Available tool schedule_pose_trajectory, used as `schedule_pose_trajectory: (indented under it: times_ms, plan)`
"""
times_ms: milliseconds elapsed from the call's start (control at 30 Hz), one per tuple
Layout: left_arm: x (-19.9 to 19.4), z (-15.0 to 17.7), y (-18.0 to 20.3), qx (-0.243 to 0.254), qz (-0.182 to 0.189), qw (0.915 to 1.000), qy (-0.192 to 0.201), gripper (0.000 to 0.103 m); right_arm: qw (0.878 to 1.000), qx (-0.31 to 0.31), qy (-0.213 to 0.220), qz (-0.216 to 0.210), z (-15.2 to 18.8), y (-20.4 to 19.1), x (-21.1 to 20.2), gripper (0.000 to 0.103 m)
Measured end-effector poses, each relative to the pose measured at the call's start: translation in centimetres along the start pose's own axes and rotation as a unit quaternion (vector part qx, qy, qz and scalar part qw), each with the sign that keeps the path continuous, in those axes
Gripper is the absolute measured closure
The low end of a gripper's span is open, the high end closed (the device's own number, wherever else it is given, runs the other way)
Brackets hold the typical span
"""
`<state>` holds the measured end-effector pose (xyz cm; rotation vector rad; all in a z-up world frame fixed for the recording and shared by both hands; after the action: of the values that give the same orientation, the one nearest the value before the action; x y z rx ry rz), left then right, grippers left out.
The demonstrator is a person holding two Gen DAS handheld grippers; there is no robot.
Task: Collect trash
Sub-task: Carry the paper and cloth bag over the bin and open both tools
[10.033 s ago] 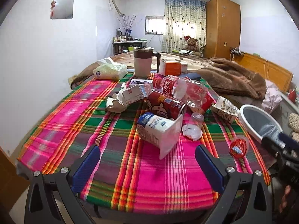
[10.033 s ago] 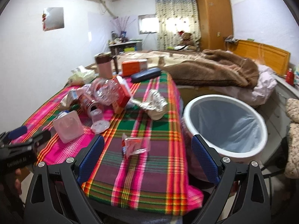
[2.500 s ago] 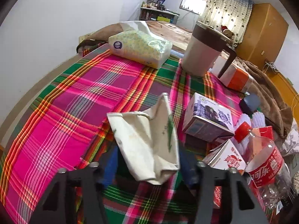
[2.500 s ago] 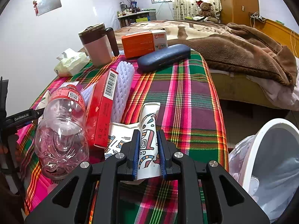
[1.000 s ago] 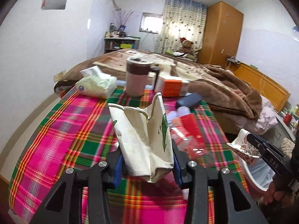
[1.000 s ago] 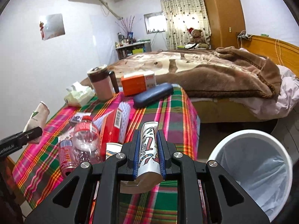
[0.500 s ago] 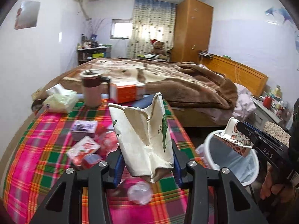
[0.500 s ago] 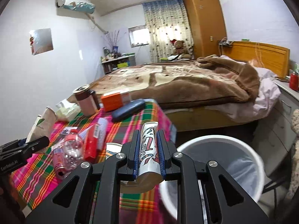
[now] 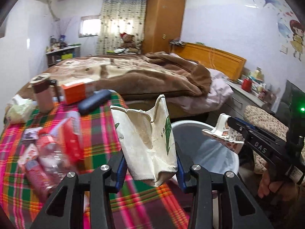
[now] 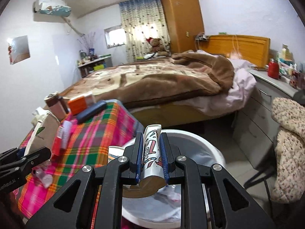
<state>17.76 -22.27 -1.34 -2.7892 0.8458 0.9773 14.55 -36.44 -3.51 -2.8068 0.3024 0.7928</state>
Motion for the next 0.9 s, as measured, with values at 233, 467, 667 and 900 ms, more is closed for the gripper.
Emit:
schedule_pose_trajectory:
  times_ms: [233,467,667,900]
  plan:
    - [3.6,1.0,4.3,0.016,0.038,0.9986,-0.032,0.059,0.999,0.019,-0.030,0.026,1.4,3.4,1.2,0.085]
    - [6.1,1.2,6.4,0.030,0.042,0.9975,-0.048,0.059,0.997,0.019,-0.057,0.047,2.4,5.3,2.5,0.085]
    - [6.9,1.3,6.4,0.025,0.051,0.9970,-0.052,0.048,0.996,0.023,-0.073,0.050,2.8,5.9,3.1,0.084]
    - [6.6,1.0,5.1,0.006,0.049,0.9977,-0.046,0.033,0.996,0.029,-0.075,0.043,3.0,5.7,2.7,0.058]
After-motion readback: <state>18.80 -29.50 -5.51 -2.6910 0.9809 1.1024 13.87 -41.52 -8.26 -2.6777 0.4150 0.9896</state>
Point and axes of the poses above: each gripper's, at about its wrist camera, not at the fingertips, and x roughly the way its jaws point, y to its right, z to its underside, the point moved 7 cm from there along x, roughly the way its jaws point, and after that the axes turned 1 degree about -z, right-handed, at the moved point
